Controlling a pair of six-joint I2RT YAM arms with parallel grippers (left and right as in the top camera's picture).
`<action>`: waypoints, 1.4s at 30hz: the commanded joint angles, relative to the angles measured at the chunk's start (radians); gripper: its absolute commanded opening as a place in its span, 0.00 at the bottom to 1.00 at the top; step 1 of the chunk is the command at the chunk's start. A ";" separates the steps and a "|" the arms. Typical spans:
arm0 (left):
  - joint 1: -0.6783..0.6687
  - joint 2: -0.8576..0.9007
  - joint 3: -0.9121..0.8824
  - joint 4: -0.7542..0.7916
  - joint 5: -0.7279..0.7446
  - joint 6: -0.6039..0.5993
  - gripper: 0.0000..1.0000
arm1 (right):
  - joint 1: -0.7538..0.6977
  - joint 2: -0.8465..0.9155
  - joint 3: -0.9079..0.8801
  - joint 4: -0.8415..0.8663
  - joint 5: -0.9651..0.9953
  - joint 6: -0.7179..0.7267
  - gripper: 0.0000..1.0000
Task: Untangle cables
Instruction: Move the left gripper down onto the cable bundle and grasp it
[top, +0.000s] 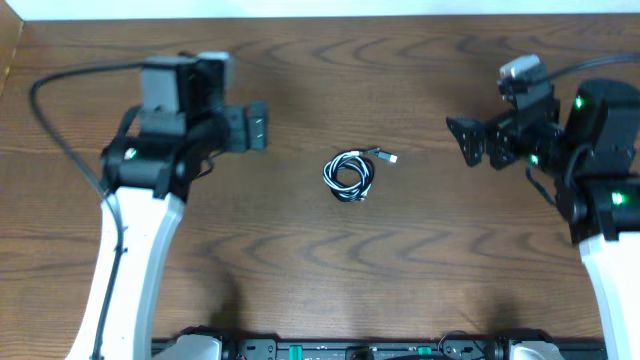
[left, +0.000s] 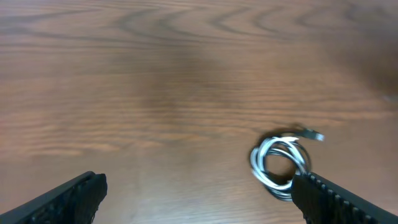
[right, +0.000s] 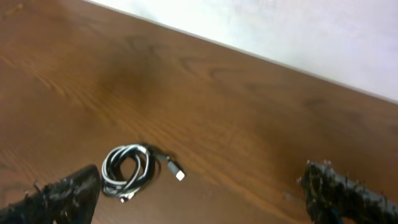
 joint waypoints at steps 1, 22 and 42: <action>-0.081 0.091 0.045 -0.010 0.023 0.016 1.00 | -0.005 0.064 0.044 0.006 -0.033 0.018 0.99; -0.253 0.299 0.022 0.016 0.114 -0.465 0.78 | -0.005 0.174 0.044 0.093 0.134 0.247 0.90; -0.308 0.589 -0.006 -0.020 -0.012 -0.752 0.47 | 0.010 0.216 0.044 0.098 0.189 0.407 0.78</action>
